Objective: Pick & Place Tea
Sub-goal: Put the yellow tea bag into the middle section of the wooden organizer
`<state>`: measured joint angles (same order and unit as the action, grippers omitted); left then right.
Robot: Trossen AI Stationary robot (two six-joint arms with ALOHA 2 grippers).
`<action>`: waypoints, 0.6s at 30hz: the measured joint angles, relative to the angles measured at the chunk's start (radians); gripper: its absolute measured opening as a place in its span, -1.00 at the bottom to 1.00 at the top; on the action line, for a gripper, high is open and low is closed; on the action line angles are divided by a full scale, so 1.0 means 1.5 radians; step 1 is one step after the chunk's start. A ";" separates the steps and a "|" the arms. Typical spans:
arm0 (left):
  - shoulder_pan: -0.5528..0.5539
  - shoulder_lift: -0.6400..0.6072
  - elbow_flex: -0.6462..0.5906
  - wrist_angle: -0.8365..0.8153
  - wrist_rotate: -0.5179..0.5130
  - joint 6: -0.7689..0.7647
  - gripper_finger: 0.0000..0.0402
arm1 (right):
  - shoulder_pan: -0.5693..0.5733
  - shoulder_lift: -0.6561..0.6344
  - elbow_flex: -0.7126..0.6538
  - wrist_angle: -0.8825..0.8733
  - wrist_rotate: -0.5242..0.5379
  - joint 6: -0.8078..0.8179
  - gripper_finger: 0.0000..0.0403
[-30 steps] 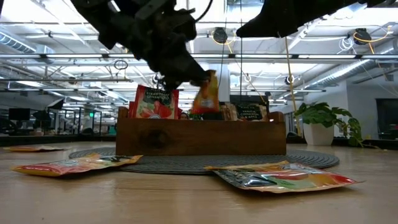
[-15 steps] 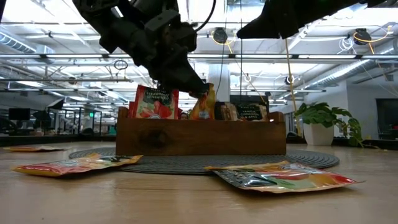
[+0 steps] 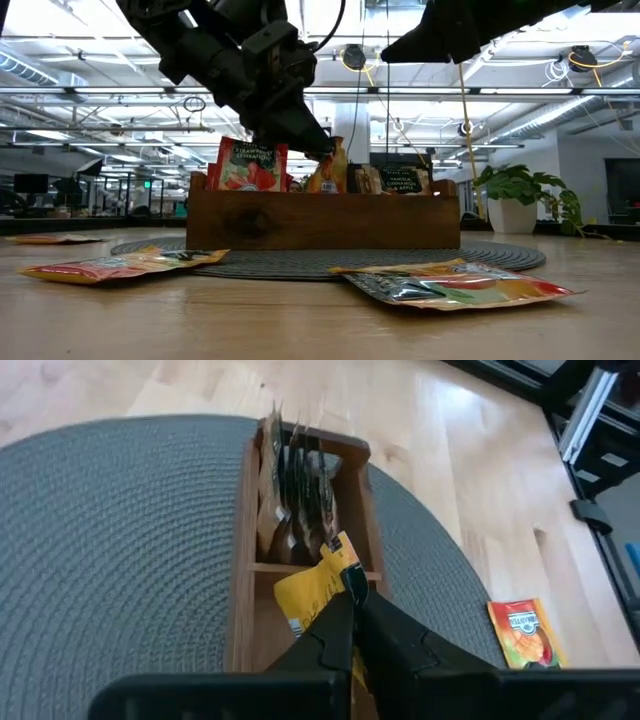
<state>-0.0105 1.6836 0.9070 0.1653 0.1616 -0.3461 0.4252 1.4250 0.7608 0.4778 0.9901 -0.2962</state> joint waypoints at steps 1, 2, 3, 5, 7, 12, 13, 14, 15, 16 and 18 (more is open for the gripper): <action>0.000 0.000 0.000 -0.003 0.000 -0.003 -0.89 | 0.000 0.000 0.000 0.000 0.000 0.000 -0.55; 0.000 0.000 0.000 -0.005 0.000 -0.003 -0.88 | 0.000 0.000 0.000 0.000 0.000 0.000 -0.55; 0.000 0.000 0.000 -0.004 0.002 -0.003 -0.88 | 0.000 0.000 0.000 0.000 0.000 0.000 -0.55; -0.001 0.000 0.000 -0.004 0.003 -0.006 -0.83 | 0.000 0.000 0.000 0.000 0.000 0.000 -0.55; -0.001 0.000 0.000 -0.004 0.003 -0.006 -0.75 | 0.000 0.000 0.000 0.000 0.000 0.000 -0.55; -0.001 0.000 0.000 -0.005 0.003 -0.018 -0.42 | 0.000 0.000 0.000 0.000 0.000 0.000 -0.55; -0.001 0.000 0.000 -0.005 0.003 -0.019 -0.35 | 0.000 0.000 0.000 0.000 0.000 0.000 -0.55; -0.001 0.000 0.000 -0.004 0.003 -0.020 -0.28 | 0.000 0.000 0.000 0.000 0.000 0.000 -0.55; -0.001 0.000 0.000 -0.005 0.003 -0.020 -0.22 | 0.000 0.000 0.000 0.000 0.000 0.000 -0.55; -0.001 0.000 0.000 -0.004 0.003 -0.020 -0.17 | 0.000 0.000 0.000 -0.001 0.000 0.000 -0.55; -0.001 0.000 0.000 -0.003 0.003 -0.018 -0.07 | 0.000 0.000 0.000 -0.003 -0.001 0.000 -0.55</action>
<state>-0.0116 1.6832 0.9070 0.1611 0.1664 -0.3737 0.4252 1.4250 0.7609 0.4733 0.9894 -0.2962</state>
